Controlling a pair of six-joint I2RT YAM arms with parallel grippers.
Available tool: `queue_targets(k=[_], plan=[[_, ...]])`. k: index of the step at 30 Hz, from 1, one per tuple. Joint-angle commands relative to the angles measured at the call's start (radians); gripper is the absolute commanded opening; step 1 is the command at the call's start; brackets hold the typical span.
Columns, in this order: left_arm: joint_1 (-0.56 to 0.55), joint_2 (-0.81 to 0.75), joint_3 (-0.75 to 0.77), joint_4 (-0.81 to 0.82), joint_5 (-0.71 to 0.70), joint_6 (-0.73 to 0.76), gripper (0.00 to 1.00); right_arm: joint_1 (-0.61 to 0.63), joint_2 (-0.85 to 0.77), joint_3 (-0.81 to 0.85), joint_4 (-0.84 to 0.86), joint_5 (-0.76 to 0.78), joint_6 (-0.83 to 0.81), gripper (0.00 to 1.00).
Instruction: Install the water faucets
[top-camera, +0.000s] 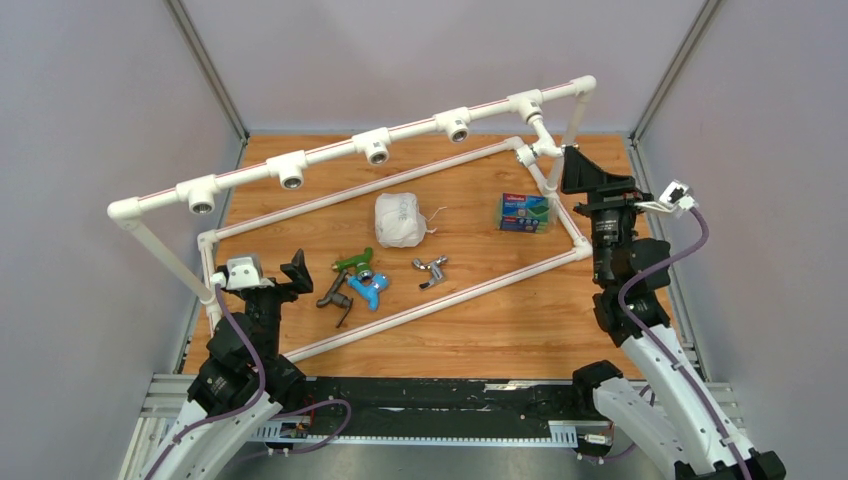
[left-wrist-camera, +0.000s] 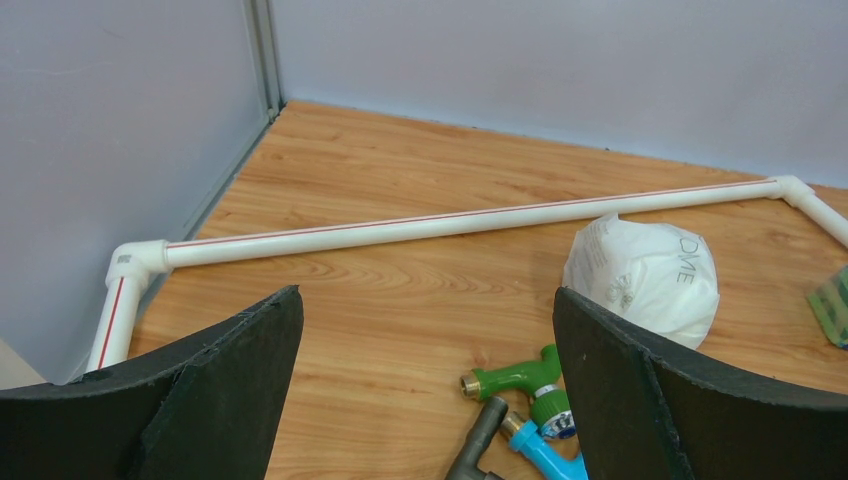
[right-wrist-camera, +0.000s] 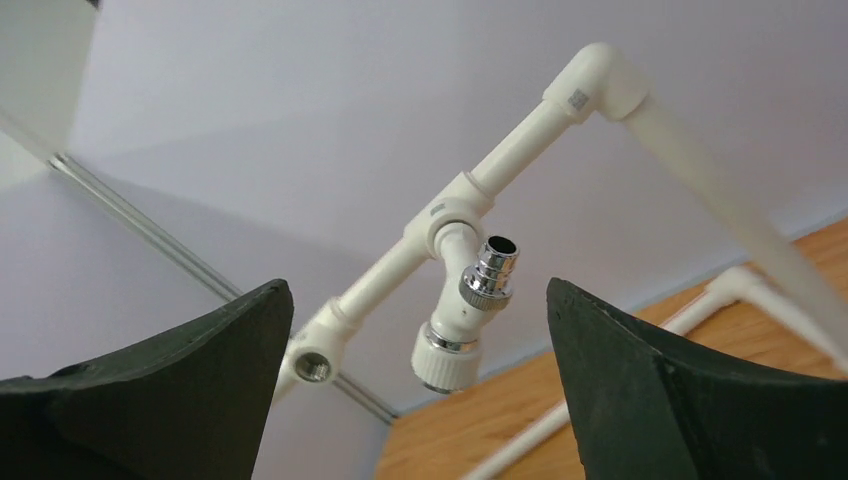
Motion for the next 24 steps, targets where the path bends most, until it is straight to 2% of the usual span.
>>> queue_targets(k=[1,6,14,18,24], plan=[[0.005,-0.005,0.022,0.013,0.006,0.005,1.0,-0.002,-0.024,0.081,-0.143,-0.147,-0.649,1.0],[0.005,-0.004,0.022,0.013,0.007,0.007,1.0,-0.002,0.003,0.209,-0.275,-0.321,-1.263,1.0],[0.005,-0.007,0.023,0.007,0.006,0.005,1.0,0.0,0.002,0.231,-0.367,-0.471,-2.033,1.0],[0.005,-0.007,0.022,0.01,0.006,0.008,1.0,0.003,0.006,0.207,-0.375,-0.5,-2.334,1.0],[0.005,-0.008,0.023,0.008,0.001,0.008,1.0,0.007,0.078,0.25,-0.419,-0.485,-2.592,1.0]])
